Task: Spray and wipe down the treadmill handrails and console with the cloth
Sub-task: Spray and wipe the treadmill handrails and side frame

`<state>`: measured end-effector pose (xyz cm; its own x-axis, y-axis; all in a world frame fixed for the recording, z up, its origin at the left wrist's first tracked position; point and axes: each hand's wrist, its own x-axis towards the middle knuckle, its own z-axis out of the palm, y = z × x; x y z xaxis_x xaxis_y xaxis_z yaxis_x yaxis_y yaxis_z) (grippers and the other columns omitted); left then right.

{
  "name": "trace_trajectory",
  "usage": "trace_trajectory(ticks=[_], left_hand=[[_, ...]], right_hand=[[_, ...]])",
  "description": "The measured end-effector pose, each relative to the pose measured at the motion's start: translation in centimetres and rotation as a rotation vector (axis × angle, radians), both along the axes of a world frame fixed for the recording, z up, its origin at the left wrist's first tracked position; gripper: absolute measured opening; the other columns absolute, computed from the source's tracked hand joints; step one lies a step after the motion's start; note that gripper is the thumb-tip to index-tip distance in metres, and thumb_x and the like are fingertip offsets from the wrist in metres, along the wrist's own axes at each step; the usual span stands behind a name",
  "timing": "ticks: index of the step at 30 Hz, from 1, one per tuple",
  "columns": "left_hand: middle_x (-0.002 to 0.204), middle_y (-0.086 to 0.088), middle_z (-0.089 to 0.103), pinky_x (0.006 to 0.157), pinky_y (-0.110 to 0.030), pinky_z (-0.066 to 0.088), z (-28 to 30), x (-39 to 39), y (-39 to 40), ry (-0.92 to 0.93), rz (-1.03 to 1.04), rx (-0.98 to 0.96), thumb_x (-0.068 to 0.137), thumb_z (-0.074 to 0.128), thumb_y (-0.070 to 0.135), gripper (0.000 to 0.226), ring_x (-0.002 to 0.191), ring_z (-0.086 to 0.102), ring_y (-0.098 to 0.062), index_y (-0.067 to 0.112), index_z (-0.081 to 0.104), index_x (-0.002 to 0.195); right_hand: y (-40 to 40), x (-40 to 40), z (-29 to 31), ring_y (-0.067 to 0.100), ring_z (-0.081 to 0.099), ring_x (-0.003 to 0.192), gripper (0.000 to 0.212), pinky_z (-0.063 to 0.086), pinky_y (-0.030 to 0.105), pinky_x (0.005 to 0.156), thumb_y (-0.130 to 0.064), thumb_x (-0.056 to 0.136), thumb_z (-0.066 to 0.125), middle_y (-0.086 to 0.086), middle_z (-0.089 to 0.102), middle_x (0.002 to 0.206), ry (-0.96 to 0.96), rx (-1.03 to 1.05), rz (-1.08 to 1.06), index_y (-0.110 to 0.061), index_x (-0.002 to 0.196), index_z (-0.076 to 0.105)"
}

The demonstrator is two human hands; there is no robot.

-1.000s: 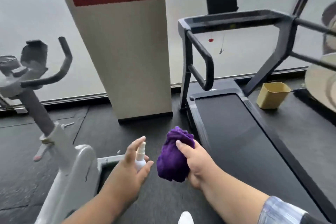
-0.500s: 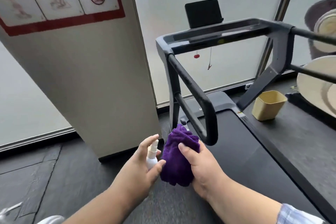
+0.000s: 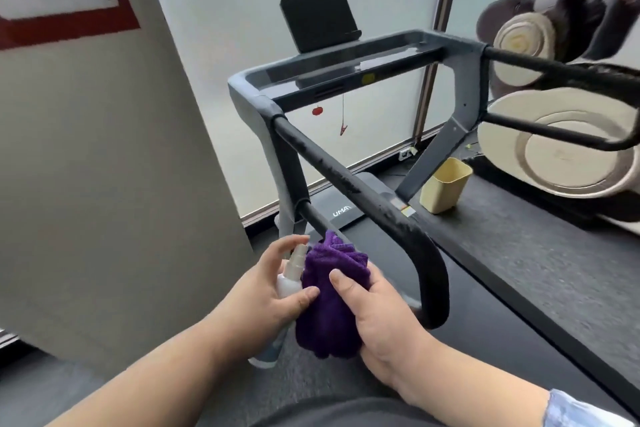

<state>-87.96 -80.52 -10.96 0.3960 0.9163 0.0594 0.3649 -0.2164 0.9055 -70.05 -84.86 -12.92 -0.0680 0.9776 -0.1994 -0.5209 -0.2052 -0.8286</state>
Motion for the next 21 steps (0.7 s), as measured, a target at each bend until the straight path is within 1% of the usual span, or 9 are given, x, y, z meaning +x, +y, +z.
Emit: trace_trajectory(ticks=[3, 6, 8, 10, 14, 15, 17, 19, 21], left_hand=[[0.107, 0.012, 0.069, 0.08, -0.025, 0.057, 0.5, -1.9, 3.5, -0.011, -0.114, 0.022, 0.082, 0.076, 0.029, 0.062, 0.095, 0.07, -0.011, 0.056, 0.047, 0.13], [0.104, 0.017, 0.067, 0.076, -0.024, 0.058, 0.8, -4.1, 6.1, -0.024, -0.212, 0.08, 0.081, 0.074, 0.033, 0.061, 0.09, 0.07, -0.009, 0.055, 0.046, 0.131], [0.102, 0.016, 0.067, 0.076, -0.025, 0.058, 0.8, -5.2, 7.2, -0.034, -0.276, 0.121, 0.081, 0.073, 0.034, 0.061, 0.089, 0.069, -0.01, 0.054, 0.045, 0.132], [0.103, 0.015, 0.067, 0.075, -0.022, 0.056, 0.8, -5.5, 8.0, -0.064, -0.352, 0.156, 0.083, 0.072, 0.031, 0.06, 0.09, 0.068, -0.009, 0.052, 0.045, 0.133], [0.105, 0.019, 0.067, 0.072, -0.015, 0.054, 1.9, -3.9, 8.5, -0.124, -0.487, 0.189, 0.085, 0.07, 0.031, 0.059, 0.09, 0.068, -0.005, 0.054, 0.043, 0.132], [0.106, 0.022, 0.066, 0.072, -0.012, 0.052, 2.5, -3.2, 8.6, -0.125, -0.518, 0.207, 0.085, 0.07, 0.034, 0.059, 0.091, 0.068, -0.003, 0.057, 0.042, 0.131], [0.105, 0.026, 0.064, 0.073, -0.01, 0.051, 3.7, -1.2, 8.5, -0.128, -0.585, 0.233, 0.085, 0.069, 0.037, 0.058, 0.092, 0.067, -0.001, 0.062, 0.039, 0.128], [0.102, 0.029, 0.061, 0.07, -0.017, 0.054, 4.8, 1.4, 8.0, -0.121, -0.646, 0.261, 0.086, 0.068, 0.038, 0.058, 0.087, 0.066, -0.001, 0.065, 0.036, 0.125], [0.093, 0.03, 0.06, 0.053, -0.017, 0.05, 5.7, 4.1, 7.3, -0.109, -0.686, 0.295, 0.087, 0.067, 0.037, 0.058, 0.069, 0.063, 0.004, 0.068, 0.034, 0.123]], right_hand=[[1.6, -3.2, 0.3, 0.035, 0.069, 0.11, 0.036, 0.052, 0.059, 0.097, -0.025, 0.083, 0.074, 0.016, 0.071, 0.119, 0.011, 0.02, -0.154, -0.023, 0.118, 0.066], [2.3, -6.2, 0.4, 0.034, 0.068, 0.113, 0.035, 0.052, 0.059, 0.098, -0.031, 0.083, 0.077, 0.014, 0.071, 0.12, -0.028, 0.067, -0.272, -0.028, 0.116, 0.067], [2.2, -7.6, 0.6, 0.033, 0.067, 0.114, 0.042, 0.05, 0.057, 0.1, -0.038, 0.08, 0.079, 0.011, 0.071, 0.122, -0.128, 0.101, -0.36, -0.03, 0.119, 0.065], [1.9, -8.5, 1.2, 0.026, 0.067, 0.115, 0.047, 0.051, 0.053, 0.101, -0.046, 0.079, 0.077, 0.005, 0.072, 0.121, -0.27, 0.127, -0.463, -0.035, 0.122, 0.063], [0.4, -8.9, 3.0, 0.005, 0.066, 0.113, 0.047, 0.054, 0.029, 0.097, -0.056, 0.08, 0.07, -0.016, 0.07, 0.12, -0.581, 0.212, -0.721, -0.051, 0.125, 0.056], [0.0, -8.8, 3.5, 0.003, 0.065, 0.113, 0.046, 0.054, 0.027, 0.096, -0.057, 0.082, 0.068, -0.019, 0.069, 0.12, -0.64, 0.22, -0.8, -0.054, 0.125, 0.054], [-0.7, -8.3, 4.1, 0.004, 0.064, 0.114, 0.049, 0.052, 0.034, 0.098, -0.06, 0.082, 0.065, -0.019, 0.068, 0.121, -0.713, 0.189, -0.97, -0.052, 0.129, 0.052], [-1.4, -7.4, 4.4, 0.006, 0.066, 0.111, 0.056, 0.053, 0.044, 0.099, -0.066, 0.079, 0.062, -0.016, 0.069, 0.12, -0.728, 0.114, -1.138, -0.047, 0.13, 0.052], [-2.0, -5.9, 4.6, 0.008, 0.065, 0.113, 0.062, 0.052, 0.047, 0.1, -0.068, 0.078, 0.058, -0.012, 0.067, 0.123, -0.788, 0.066, -1.276, -0.041, 0.133, 0.051]])
